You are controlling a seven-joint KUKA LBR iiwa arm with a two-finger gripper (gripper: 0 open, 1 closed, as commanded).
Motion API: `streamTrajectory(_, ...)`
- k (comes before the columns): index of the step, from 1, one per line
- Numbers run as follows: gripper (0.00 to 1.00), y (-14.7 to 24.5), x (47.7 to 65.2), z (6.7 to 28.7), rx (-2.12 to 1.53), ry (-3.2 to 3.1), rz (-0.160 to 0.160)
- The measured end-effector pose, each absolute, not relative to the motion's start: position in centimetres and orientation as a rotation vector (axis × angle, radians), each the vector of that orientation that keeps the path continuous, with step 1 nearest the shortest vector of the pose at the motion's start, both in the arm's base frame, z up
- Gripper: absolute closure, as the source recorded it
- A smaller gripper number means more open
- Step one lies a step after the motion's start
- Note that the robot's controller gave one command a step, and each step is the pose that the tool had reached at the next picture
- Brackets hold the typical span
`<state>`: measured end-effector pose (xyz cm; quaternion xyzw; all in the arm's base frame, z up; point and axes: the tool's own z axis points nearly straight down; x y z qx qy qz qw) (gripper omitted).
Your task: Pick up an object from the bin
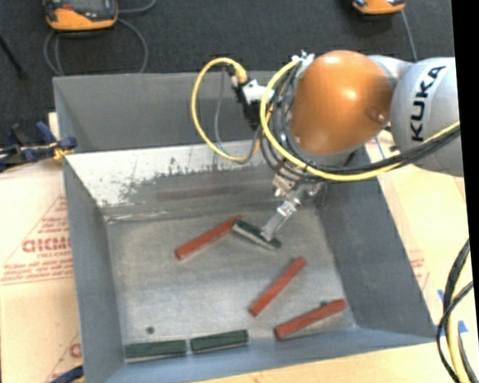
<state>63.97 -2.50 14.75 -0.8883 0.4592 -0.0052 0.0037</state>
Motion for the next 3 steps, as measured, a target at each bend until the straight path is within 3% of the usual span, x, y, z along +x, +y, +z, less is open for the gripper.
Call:
streamTrajectory(1,0.0,4.1,65.5,11.3,-2.803,1.402,0.003)
streamTrajectory(2,0.0,6.9,64.6,6.9,-3.008,0.902,0.006)
streamTrajectory(3,1.0,6.9,64.7,7.1,-3.005,0.911,0.007)
